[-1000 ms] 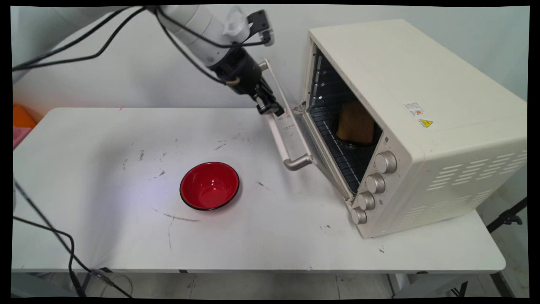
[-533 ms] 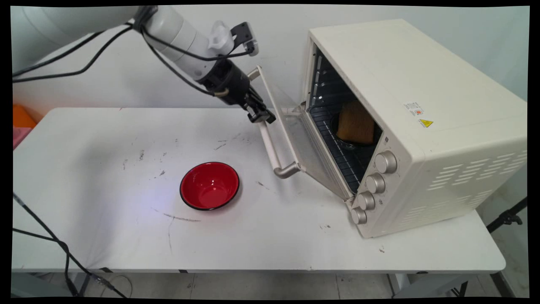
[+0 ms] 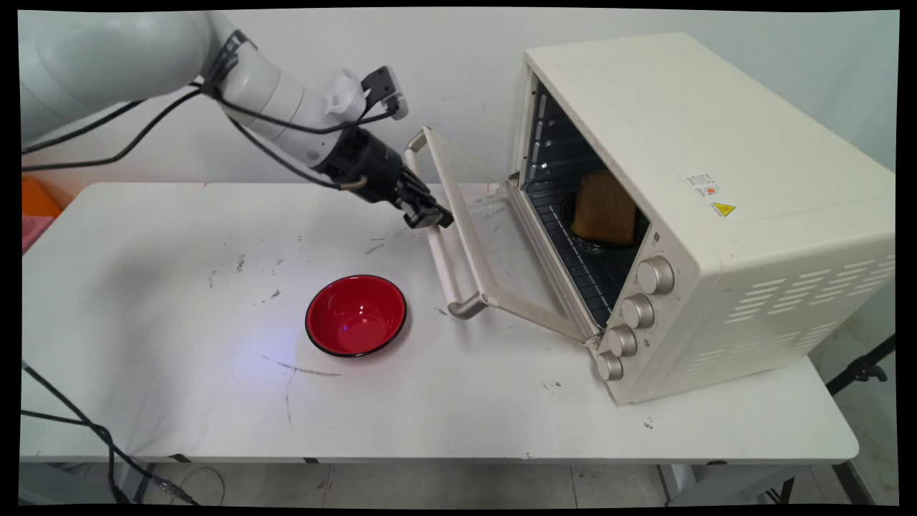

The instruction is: Open the oven

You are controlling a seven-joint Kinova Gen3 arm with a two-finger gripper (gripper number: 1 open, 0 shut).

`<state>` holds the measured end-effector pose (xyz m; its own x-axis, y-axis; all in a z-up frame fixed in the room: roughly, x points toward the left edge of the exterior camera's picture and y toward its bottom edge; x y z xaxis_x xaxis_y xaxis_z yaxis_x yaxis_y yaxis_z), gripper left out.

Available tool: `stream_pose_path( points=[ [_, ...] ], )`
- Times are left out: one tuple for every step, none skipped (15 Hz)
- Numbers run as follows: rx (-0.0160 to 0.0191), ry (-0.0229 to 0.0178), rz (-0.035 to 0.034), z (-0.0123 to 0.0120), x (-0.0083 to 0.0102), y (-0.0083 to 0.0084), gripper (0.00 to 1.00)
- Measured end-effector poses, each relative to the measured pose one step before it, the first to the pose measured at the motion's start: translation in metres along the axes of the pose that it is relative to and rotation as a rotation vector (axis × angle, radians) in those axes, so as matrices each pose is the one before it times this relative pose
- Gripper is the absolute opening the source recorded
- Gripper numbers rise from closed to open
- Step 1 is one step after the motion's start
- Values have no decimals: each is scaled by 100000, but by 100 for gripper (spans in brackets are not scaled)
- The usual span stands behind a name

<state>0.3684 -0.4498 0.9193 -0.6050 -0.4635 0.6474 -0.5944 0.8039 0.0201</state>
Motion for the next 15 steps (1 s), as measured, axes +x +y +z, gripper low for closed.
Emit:
stream_pose_path(
  points=[
    [-263, 364, 377, -1, -368, 0, 0],
    [-335, 532, 766, -20, -530, -2, 0],
    [-264, 463, 1149, -38, -609, -10, 0],
    [-105, 404, 813, -36, -589, -20, 0],
    [-90, 360, 700, -30, -553, -8, 0],
    [-203, 369, 622, 3, -432, 11, 0],
    [-116, 442, 584, -5, -508, 12, 0],
    [-88, 272, 454, 3, -430, -11, 0],
    [-47, 155, 318, 11, -264, -14, 0],
    [-63, 232, 483, -5, -460, -18, 0],
    [4, 113, 322, -23, -408, -11, 0],
    [-73, 87, 382, -11, -429, -8, 0],
    [-81, 67, 348, -41, -410, 12, 0],
    [-93, 23, 280, -52, -342, 21, 0],
    [-41, 3, 181, -55, -214, 18, 0]
  ],
)
